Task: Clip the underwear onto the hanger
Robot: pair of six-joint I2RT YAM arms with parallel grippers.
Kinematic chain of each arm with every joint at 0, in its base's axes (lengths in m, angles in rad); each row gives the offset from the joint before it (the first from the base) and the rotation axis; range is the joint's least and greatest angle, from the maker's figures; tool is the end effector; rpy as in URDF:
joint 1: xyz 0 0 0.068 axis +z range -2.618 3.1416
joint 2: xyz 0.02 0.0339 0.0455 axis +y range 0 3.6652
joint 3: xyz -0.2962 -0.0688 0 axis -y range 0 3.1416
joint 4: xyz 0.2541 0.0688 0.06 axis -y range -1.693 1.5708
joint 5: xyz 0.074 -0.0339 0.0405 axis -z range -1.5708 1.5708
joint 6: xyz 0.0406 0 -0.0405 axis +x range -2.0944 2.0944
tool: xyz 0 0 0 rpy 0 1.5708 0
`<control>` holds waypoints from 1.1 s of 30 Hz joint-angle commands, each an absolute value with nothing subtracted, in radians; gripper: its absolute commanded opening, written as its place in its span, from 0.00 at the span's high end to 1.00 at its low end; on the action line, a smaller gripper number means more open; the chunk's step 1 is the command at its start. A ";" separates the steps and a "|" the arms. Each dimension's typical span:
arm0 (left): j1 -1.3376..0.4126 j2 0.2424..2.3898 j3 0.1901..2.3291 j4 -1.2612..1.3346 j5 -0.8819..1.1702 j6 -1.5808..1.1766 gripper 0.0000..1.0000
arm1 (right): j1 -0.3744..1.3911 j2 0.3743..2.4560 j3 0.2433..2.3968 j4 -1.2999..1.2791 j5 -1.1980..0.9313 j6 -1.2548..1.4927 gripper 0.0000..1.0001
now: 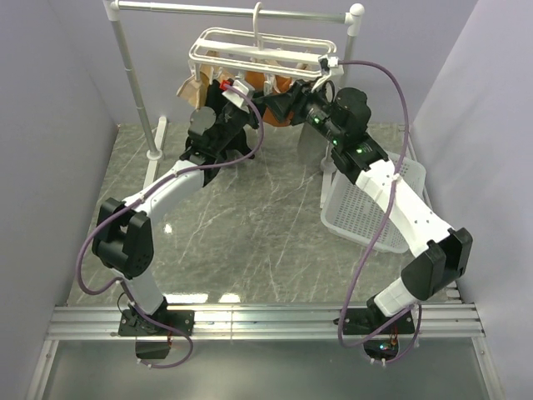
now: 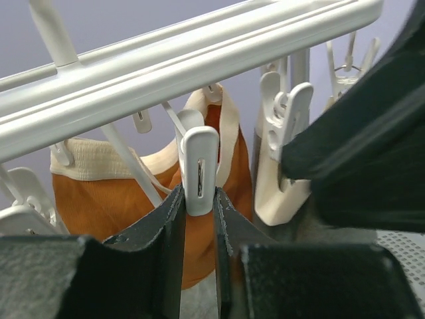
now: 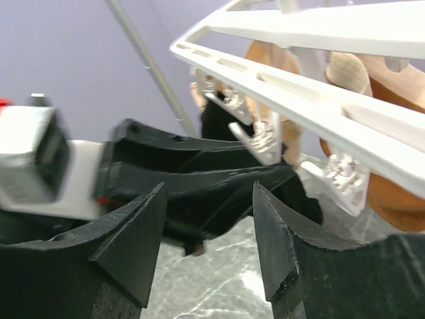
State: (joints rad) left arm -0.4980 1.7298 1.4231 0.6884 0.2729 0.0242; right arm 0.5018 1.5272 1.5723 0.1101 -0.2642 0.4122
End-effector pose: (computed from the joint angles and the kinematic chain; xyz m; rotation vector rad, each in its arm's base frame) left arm 0.3745 -0.2161 0.4286 0.5448 1.0957 -0.5763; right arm 0.3193 0.1873 0.4983 -0.2941 1.4595 0.9340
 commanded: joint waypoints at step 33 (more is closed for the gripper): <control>-0.460 1.669 1.562 0.496 0.606 -0.129 1.00 | 0.474 1.631 1.778 0.025 -0.206 0.465 0.34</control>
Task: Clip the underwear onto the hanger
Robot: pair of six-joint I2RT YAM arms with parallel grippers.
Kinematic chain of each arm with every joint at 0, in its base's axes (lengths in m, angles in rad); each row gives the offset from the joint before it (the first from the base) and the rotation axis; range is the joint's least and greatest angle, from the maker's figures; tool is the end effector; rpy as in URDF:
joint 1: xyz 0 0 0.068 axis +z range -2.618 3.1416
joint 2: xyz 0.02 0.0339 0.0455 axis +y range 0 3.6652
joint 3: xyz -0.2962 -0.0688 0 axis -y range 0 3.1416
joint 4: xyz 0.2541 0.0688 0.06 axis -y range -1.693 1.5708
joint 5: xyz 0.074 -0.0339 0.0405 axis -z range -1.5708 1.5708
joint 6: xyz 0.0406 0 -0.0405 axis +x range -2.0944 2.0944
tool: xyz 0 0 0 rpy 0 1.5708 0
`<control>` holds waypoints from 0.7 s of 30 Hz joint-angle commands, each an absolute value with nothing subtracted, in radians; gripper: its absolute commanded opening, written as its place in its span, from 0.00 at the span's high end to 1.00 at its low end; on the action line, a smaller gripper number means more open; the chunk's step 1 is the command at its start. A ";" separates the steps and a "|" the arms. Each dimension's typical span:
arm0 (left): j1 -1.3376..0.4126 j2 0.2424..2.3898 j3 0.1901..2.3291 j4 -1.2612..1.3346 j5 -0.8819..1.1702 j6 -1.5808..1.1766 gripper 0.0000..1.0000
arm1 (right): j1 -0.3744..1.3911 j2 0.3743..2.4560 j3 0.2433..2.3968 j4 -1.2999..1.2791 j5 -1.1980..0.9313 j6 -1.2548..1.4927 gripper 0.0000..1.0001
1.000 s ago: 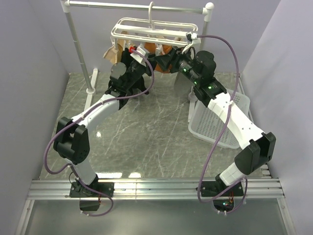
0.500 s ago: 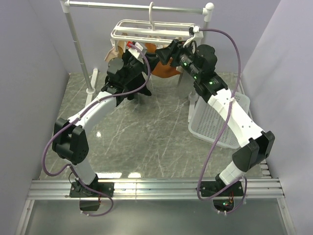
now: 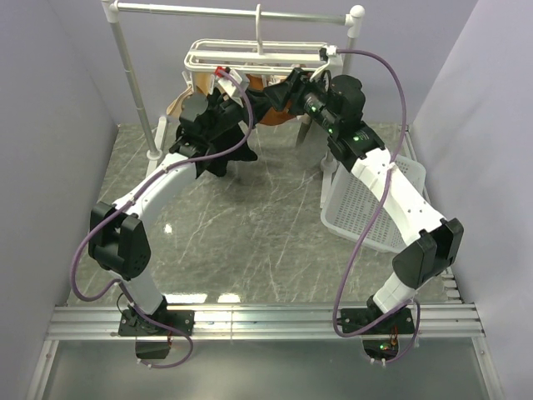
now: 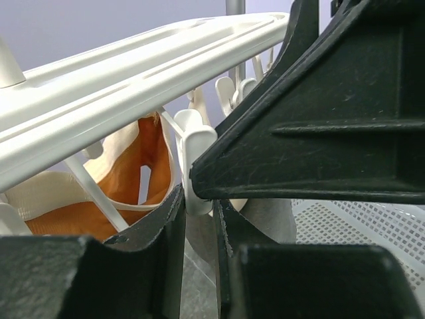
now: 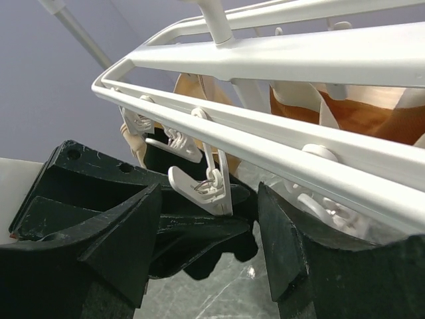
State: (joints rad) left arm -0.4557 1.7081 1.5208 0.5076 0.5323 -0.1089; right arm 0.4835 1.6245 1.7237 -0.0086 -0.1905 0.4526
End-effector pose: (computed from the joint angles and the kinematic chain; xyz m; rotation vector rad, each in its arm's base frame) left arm 0.3724 -0.2055 0.4529 0.6827 1.1533 -0.8121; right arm 0.3472 0.1910 0.5044 -0.1848 1.5365 0.8916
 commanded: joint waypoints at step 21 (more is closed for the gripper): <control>-0.439 1.669 1.574 0.425 0.718 -0.143 0.74 | 0.463 1.671 1.813 0.055 -0.218 0.480 0.90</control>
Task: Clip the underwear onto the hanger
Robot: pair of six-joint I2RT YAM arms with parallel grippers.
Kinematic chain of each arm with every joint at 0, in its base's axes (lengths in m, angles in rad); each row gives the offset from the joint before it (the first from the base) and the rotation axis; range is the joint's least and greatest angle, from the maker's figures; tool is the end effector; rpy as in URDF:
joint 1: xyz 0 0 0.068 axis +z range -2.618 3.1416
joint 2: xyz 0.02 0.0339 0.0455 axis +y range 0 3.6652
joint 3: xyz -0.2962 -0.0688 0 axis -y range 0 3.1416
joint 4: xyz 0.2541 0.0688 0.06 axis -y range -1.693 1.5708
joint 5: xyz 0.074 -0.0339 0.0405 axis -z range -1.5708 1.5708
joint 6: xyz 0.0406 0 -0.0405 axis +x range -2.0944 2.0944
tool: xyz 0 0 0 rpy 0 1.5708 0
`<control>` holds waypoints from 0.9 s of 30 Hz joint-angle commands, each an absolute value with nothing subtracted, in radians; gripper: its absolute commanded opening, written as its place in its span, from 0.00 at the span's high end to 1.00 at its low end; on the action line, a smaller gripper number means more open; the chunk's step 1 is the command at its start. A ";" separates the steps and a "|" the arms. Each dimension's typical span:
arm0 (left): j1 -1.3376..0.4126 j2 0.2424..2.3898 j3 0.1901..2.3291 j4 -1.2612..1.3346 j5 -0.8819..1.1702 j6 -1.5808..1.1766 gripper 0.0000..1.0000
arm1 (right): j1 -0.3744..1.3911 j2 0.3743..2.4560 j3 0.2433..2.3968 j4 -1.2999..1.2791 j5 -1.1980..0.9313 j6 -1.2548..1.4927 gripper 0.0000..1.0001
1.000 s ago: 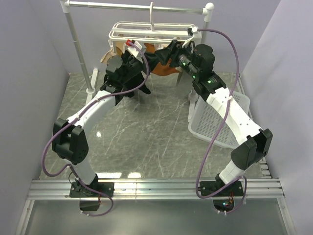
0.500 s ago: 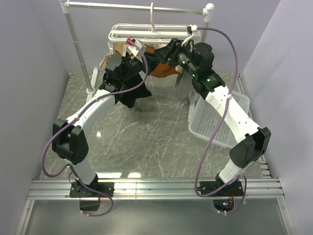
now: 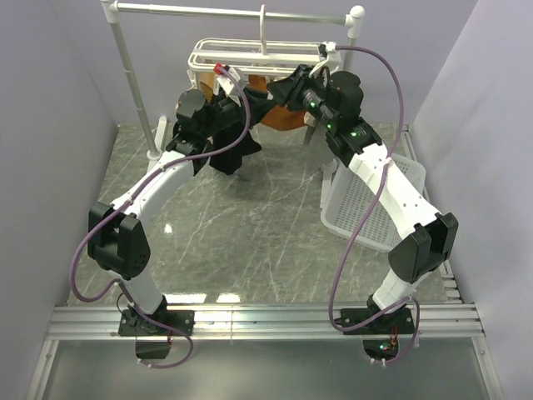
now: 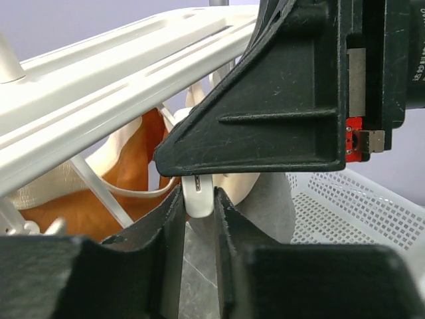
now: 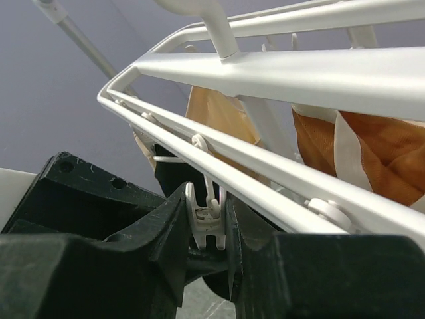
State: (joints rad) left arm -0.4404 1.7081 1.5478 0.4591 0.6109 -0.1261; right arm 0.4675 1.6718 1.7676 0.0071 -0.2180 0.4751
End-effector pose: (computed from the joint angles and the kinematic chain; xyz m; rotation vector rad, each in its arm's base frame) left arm 0.3731 -0.2016 0.4572 0.7335 1.1680 -0.8641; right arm 0.3621 0.1927 0.5039 -0.1796 1.5289 0.9182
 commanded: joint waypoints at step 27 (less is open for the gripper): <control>-0.492 1.634 1.628 -0.611 0.643 0.874 0.22 | 0.459 1.651 1.804 0.017 -0.187 0.477 1.00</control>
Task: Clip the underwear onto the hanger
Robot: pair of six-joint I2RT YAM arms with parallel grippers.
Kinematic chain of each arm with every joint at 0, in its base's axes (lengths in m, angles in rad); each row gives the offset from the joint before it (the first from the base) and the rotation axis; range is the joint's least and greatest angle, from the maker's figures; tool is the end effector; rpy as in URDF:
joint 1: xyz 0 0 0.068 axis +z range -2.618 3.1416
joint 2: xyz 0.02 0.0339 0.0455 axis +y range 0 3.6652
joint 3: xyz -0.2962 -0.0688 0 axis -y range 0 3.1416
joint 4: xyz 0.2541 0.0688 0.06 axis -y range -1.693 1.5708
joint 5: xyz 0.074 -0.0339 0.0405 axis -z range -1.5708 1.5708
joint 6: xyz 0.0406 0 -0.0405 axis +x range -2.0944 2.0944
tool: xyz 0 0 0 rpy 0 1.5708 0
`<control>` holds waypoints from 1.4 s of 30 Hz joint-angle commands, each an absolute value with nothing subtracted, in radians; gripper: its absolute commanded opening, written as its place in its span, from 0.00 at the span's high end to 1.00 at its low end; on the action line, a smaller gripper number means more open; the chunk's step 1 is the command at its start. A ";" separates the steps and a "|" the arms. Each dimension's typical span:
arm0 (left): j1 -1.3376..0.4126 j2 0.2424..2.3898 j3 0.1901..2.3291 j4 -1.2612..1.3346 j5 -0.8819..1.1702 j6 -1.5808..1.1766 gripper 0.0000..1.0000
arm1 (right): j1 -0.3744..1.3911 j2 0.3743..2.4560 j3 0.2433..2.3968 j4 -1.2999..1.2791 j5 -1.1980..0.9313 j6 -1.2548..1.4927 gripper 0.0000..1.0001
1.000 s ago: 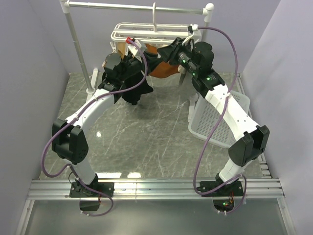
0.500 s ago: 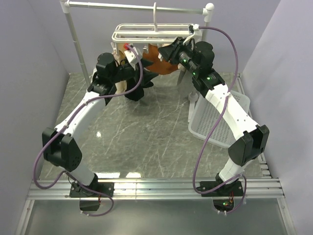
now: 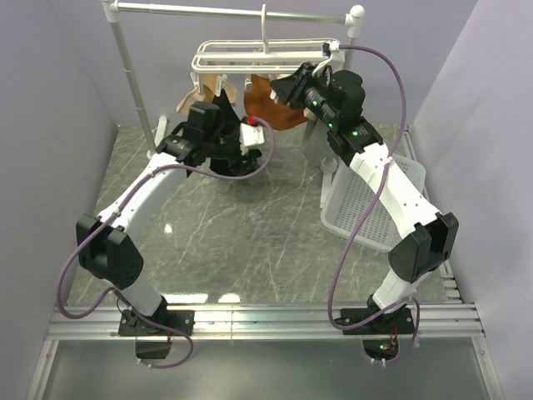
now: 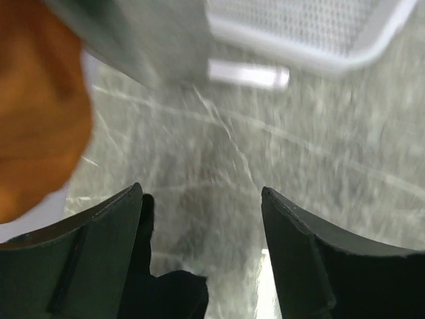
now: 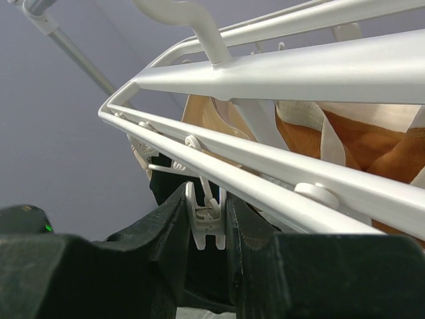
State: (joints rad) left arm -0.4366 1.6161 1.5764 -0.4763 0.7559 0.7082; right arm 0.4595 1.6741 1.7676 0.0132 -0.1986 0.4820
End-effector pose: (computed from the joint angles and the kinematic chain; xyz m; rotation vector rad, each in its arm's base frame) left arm 0.3324 -0.1858 0.4082 1.4255 1.3854 -0.6092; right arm 0.3649 0.1895 0.5037 -0.1518 1.5252 0.9042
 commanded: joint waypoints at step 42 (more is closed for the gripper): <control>-0.637 2.086 1.994 -0.756 -0.109 1.132 0.02 | 0.480 1.612 1.778 -0.009 -0.189 0.394 1.00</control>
